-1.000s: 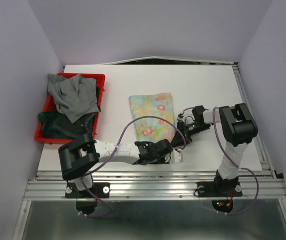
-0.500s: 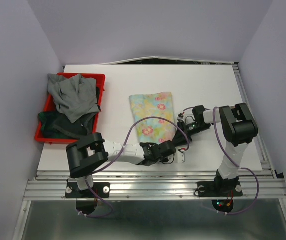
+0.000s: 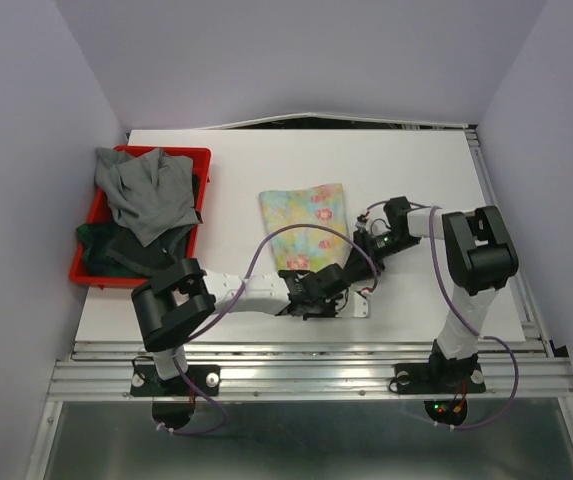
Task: Fold and stack the skirts
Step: Fold the skirt
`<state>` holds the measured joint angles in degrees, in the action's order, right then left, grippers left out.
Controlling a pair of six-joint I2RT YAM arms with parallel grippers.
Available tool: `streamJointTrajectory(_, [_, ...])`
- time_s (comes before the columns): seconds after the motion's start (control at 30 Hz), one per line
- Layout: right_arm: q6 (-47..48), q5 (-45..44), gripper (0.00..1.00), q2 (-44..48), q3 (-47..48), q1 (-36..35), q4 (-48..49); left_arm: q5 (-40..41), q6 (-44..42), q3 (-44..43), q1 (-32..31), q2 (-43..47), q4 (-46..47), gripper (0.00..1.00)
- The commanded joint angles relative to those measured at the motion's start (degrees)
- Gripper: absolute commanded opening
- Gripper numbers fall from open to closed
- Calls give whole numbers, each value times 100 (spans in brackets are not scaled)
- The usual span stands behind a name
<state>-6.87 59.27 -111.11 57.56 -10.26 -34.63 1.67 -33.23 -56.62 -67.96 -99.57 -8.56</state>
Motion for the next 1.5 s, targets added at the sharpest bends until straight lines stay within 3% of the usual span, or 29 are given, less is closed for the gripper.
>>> streamJointTrajectory(0.0, [-112, -442, 54, 450, 983, 33, -26, -1115, 27, -191, -50, 262, -980, 0])
streamJointTrajectory(0.17, [-191, -653, 63, 196, 2390, 33, -52, -1450, 150, -393, -50, 447, -1359, 0])
streamJointTrajectory(0.43, [-261, -618, 60, -666, 3472, 33, 158, -1863, 370, -675, -41, 675, -1737, 0])
streamJointTrajectory(0.67, [-763, -109, 56, -904, 2674, 33, 1151, -2118, 502, -1035, 134, 711, -1966, 0])
streamJointTrajectory(1.23, [-666, 533, 54, 432, 1347, 33, 844, -2206, 467, -1378, 459, 755, -2273, 0])
streamJointTrajectory(1.47, [115, 191, 48, 55, 722, 33, 519, -2197, 484, -1536, 512, 755, -2352, 0])
